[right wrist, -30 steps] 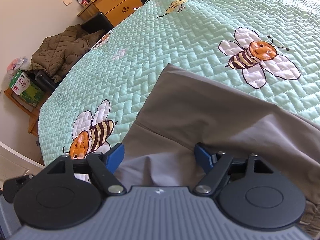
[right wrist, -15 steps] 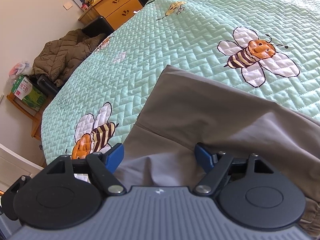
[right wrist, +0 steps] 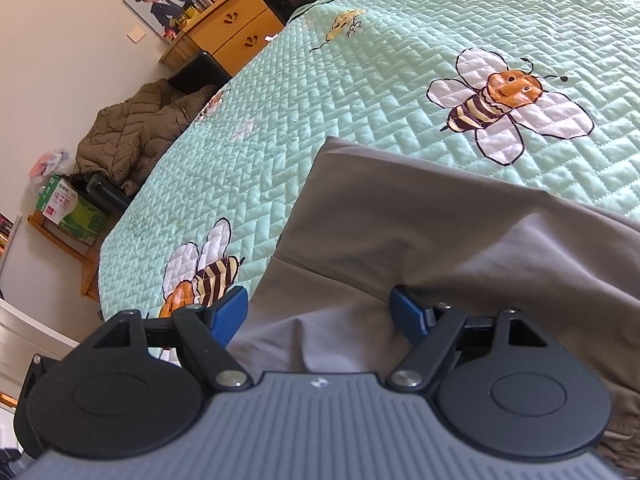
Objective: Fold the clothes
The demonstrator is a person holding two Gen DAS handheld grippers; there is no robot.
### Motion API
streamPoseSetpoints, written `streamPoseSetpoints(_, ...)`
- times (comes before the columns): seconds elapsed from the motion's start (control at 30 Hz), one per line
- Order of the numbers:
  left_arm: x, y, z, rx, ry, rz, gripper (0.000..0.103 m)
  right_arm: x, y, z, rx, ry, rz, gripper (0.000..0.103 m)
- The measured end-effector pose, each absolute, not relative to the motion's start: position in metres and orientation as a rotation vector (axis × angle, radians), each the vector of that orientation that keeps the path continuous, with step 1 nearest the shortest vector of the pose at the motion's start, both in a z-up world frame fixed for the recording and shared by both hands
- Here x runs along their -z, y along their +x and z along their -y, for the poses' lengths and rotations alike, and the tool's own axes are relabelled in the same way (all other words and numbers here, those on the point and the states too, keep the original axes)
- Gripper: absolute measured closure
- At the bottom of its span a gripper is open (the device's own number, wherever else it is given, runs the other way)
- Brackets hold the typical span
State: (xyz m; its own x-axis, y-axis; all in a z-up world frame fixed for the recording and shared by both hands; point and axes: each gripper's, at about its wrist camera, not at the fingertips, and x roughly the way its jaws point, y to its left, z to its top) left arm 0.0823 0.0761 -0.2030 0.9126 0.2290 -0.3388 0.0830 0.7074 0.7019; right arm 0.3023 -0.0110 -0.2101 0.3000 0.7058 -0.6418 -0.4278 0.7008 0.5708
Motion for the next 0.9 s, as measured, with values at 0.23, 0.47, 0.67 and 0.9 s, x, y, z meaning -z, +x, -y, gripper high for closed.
streamPoseSetpoints(0.23, 0.198, 0.074, -0.066, -0.145, 0.777, -0.458, 0.028, 0.212, 0.302, 0.017, -0.782, 0.352, -1.007, 0.024)
streamPoseSetpoints(0.47, 0.2, 0.069, -0.063, -0.132, 0.735, -0.483, 0.078, 0.213, 0.3, 0.02, -0.79, 0.372, -1.0, 0.024)
streamPoseSetpoints(0.67, 0.208, 0.074, -0.062, -0.165, 0.739, -0.464, 0.08, 0.214, 0.3, 0.021, -0.795, 0.378, -0.997, 0.024)
streamPoseSetpoints(0.9, 0.207, 0.073, -0.067, -0.148, 0.709, -0.505, 0.08, 0.215, 0.299, 0.022, -0.795, 0.386, -0.992, 0.024)
